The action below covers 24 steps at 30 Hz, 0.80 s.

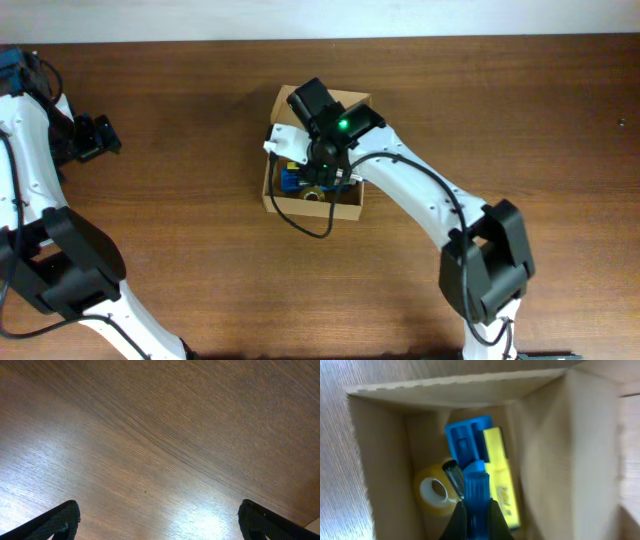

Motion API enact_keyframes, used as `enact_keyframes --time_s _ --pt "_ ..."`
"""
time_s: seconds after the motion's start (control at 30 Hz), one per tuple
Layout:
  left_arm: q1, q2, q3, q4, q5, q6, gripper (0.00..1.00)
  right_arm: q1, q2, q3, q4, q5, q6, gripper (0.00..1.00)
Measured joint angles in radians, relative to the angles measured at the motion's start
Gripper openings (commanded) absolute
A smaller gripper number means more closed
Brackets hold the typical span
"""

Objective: Pack container
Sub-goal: 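Carry the blue marker with the right gripper over the box and lower it, then release the blue marker into the box and lift the right gripper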

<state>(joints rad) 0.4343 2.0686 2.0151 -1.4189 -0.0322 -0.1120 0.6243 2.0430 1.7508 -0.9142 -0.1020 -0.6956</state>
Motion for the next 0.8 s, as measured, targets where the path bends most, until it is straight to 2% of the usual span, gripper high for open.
enact_keyframes --time_s 0.47,0.8 --pt "0.000 0.000 0.000 0.000 0.000 0.000 1.00 0.006 0.069 0.000 -0.002 -0.046 0.002 0.04" --pt "0.000 0.000 0.000 0.000 0.000 0.000 1.00 0.080 0.069 0.001 -0.001 -0.055 0.007 0.03"
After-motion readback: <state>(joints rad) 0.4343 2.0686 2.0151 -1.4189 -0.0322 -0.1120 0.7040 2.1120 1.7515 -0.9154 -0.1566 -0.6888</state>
